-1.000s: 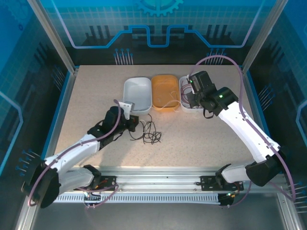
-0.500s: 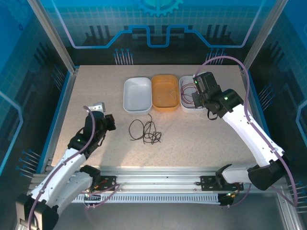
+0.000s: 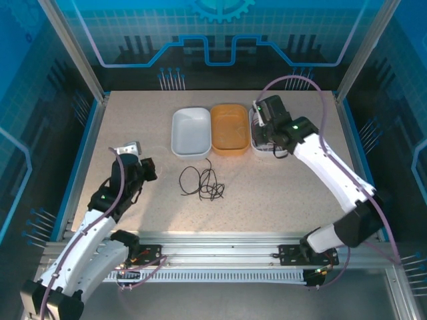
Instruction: Untangle the cables
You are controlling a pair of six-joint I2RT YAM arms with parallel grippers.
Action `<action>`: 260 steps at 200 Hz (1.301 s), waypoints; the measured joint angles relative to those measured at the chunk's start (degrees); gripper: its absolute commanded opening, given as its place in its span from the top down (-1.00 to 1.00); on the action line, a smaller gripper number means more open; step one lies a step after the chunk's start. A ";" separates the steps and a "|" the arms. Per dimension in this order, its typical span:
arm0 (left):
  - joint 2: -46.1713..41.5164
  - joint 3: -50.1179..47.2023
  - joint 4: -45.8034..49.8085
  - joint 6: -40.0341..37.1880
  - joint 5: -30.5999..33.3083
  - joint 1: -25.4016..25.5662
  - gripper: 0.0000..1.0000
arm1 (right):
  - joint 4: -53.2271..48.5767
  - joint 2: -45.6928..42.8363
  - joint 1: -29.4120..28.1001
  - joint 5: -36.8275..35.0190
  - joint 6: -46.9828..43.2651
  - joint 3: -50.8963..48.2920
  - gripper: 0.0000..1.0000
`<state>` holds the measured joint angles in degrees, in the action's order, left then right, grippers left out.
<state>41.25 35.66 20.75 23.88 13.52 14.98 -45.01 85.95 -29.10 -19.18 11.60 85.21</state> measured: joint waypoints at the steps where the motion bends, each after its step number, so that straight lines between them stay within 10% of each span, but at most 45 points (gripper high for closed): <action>1: -0.02 0.02 -0.02 -0.02 -0.09 0.00 1.00 | 0.07 0.24 0.00 0.09 0.00 0.04 1.00; 135: -3.52 3.56 -0.07 -1.77 -8.96 0.00 1.00 | 4.81 33.51 1.42 11.02 0.24 25.90 0.92; 175: -3.54 4.09 0.02 -1.79 -10.88 0.00 1.00 | 4.46 38.18 3.56 13.46 1.42 28.48 0.17; 215: -3.56 5.62 -0.09 -1.97 -12.37 0.00 1.00 | 5.73 35.56 4.92 13.68 2.47 24.06 -0.13; 225: -3.54 5.66 -0.09 -1.95 -12.61 0.00 1.00 | 5.92 33.57 5.07 13.66 2.78 21.73 -0.98; 260: -3.15 5.66 -0.46 -1.81 -13.81 0.00 1.00 | 9.64 21.92 5.16 12.98 2.78 10.47 -0.99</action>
<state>38.11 41.32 20.29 22.06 -0.30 14.98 -35.38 107.87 -23.94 -6.20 14.37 95.68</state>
